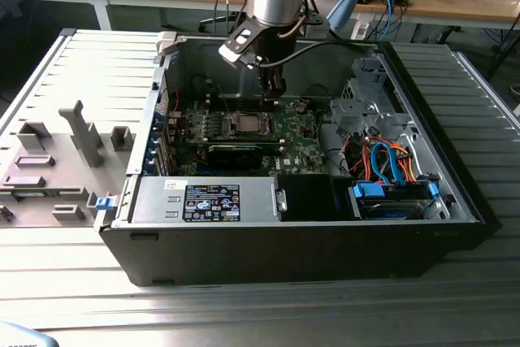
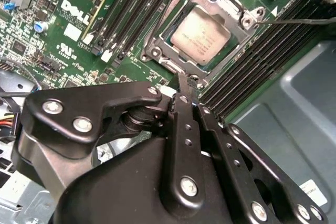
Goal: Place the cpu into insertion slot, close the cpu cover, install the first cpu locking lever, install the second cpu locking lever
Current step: 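Close the cpu cover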
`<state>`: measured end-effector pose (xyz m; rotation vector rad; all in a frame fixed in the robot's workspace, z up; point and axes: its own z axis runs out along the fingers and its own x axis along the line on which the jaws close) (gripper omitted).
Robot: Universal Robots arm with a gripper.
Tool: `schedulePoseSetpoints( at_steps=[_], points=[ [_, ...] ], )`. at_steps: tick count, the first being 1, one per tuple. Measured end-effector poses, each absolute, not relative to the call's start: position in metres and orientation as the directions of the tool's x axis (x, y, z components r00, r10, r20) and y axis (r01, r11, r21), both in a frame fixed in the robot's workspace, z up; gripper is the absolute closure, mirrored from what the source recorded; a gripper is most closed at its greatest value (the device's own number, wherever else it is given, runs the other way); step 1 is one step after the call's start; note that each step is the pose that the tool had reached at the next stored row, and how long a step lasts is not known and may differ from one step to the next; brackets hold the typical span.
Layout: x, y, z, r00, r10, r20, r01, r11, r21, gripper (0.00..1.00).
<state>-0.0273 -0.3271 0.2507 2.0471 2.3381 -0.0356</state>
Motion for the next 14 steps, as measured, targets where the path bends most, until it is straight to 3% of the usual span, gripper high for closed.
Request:
schedulePoseSetpoints(
  at_steps=[14],
  points=[
    [-0.039, -0.327, 0.246, -0.132, 0.990, -0.040, 0.991, 0.132, 0.005, 0.89]
  ],
)
